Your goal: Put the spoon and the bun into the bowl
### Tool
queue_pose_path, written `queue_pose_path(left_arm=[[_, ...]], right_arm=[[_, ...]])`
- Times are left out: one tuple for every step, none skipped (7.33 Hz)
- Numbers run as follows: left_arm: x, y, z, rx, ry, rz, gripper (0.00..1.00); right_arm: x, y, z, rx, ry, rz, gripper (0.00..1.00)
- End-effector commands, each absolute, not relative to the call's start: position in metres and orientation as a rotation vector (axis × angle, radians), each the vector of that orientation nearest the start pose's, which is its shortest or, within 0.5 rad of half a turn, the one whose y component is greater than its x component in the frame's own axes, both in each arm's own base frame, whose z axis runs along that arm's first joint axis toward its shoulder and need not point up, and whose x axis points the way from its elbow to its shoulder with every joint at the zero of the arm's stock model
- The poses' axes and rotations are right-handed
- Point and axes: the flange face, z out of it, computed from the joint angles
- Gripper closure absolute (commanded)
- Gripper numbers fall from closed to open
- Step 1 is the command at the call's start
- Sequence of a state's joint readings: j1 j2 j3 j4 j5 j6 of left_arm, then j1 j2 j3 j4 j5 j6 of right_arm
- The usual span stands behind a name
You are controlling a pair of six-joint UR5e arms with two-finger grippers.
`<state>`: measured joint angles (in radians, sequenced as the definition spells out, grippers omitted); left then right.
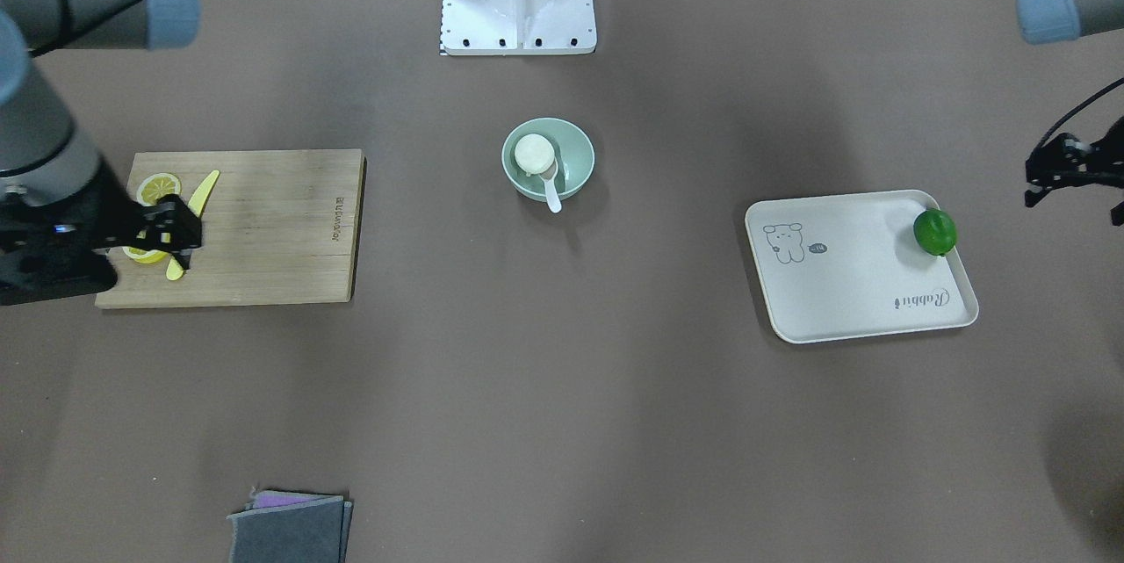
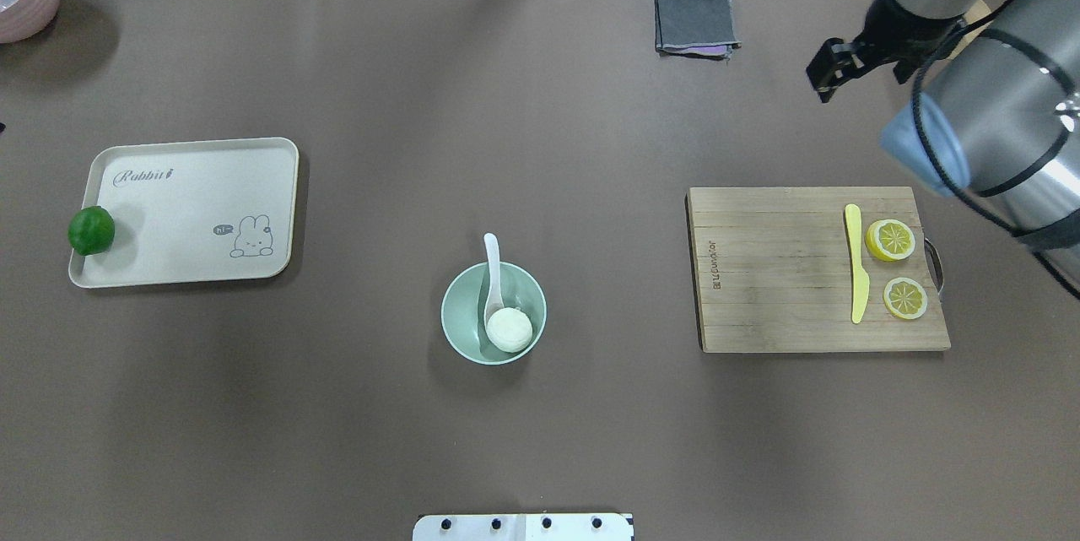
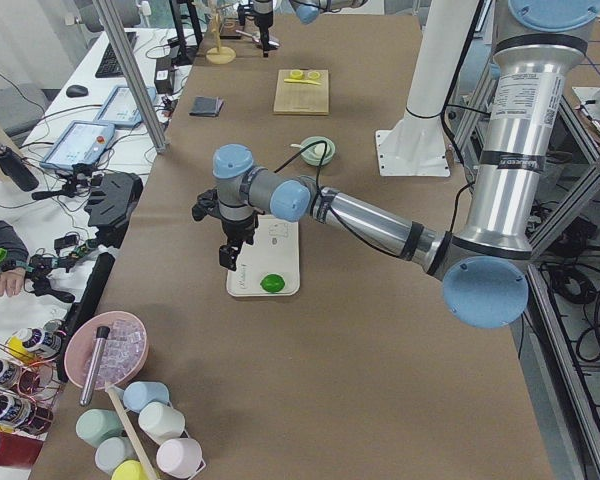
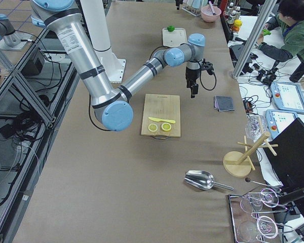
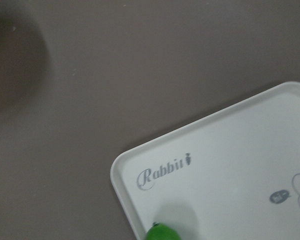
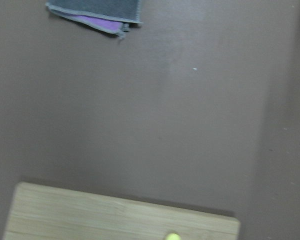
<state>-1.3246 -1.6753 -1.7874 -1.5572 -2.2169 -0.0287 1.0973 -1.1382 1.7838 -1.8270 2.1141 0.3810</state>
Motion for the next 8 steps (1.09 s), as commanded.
queue_pose_path(left_arm=[[-0.001,-0.505,0.558,0.172,0.682,0.285,0.0],[-0.007,-0.478,0.581,0.14,0.69,0.276,0.0],[-0.01,-0.465,0.597,0.111,0.681,0.262,0.01],[-0.023,-0.464,0.601,0.131,0.676,0.239,0.01],[-0.023,-0.464,0.605,0.114,0.699,0.222,0.01],[-0.023,-0.463,0.609,0.102,0.699,0.218,0.0],[-0.022,-0.464,0.61,0.098,0.702,0.218,0.0],[-0.023,-0.463,0.615,0.092,0.704,0.216,0.0]], right_arm=[[-0.09,-0.562,0.463,0.123,-0.685,-0.282,0.0],[-0.043,-0.537,0.513,0.109,-0.686,-0.285,0.0],[-0.014,-0.504,0.559,0.105,-0.677,-0.305,0.0],[-0.004,-0.473,0.599,0.06,-0.674,-0.276,0.0],[0.001,-0.464,0.61,0.046,-0.671,-0.263,0.0],[0.006,-0.463,0.611,0.051,-0.67,-0.253,0.0],[0.005,-0.467,0.603,0.065,-0.677,-0.257,0.0],[0.002,-0.468,0.597,0.073,-0.707,-0.261,0.0]])
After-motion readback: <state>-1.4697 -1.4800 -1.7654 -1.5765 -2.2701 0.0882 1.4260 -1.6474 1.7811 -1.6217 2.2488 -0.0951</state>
